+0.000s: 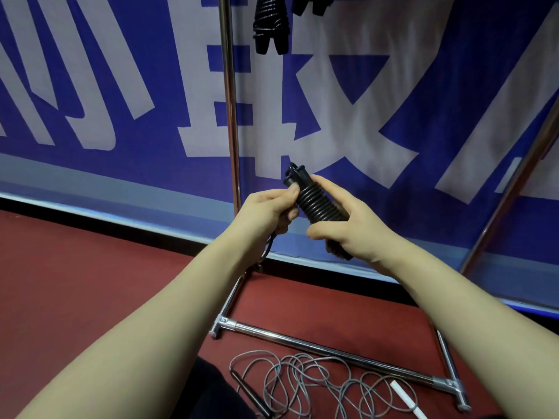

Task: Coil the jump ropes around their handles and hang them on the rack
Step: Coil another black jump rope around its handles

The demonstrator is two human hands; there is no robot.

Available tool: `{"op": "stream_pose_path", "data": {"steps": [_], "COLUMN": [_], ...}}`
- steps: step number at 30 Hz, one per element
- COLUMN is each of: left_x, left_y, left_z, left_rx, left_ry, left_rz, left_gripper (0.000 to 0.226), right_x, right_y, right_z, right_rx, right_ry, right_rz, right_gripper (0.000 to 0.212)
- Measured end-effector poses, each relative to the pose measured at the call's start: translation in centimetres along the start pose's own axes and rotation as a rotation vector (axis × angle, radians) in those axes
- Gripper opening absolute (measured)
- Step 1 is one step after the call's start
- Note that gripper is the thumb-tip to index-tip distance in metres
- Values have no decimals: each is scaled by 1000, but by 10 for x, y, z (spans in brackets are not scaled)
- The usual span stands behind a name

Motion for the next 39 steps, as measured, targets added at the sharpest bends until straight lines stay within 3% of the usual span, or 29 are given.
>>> {"op": "stream_pose_path", "data": {"steps": [4,12,16,22,26,32,39], "left_x": [11,19,18,19,26,31,28], "left_y": [0,-3,-2,1,1,2,-2], "left_z": [3,24,9,3,11,3,8], "left_rx": [35,-198,-155,-151,-203,-204,-193], "left_ry": [24,-83,-84,-65,39,312,365], "left_rz": [38,124,121,191,228,248,206], "left_gripper": [38,33,22,31,60,24,18], "right_x": [-4,12,15,26,35,37,36], "right_y": [0,4,4,7,10,13,18], "right_z": [4,22,26,16,0,-3,-11], "right_rx": [-48,-267,-313,-449,-591,-621,-666], "right_ry": [153,636,840,1320,1420,1528,1529], "right_rz": [-9,17,38,177,285,202,277], "right_gripper": [72,68,65,80,87,86,86]}}
Point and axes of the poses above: each hand's wrist, its own y-axis away from the middle knuckle, its own z-axis out of the back of the hand, x = y × z, the point moved 10 cm from there along -y, towards the middle knuckle, and after that the axes turned 11 degrees about y, right-handed, at the moved point
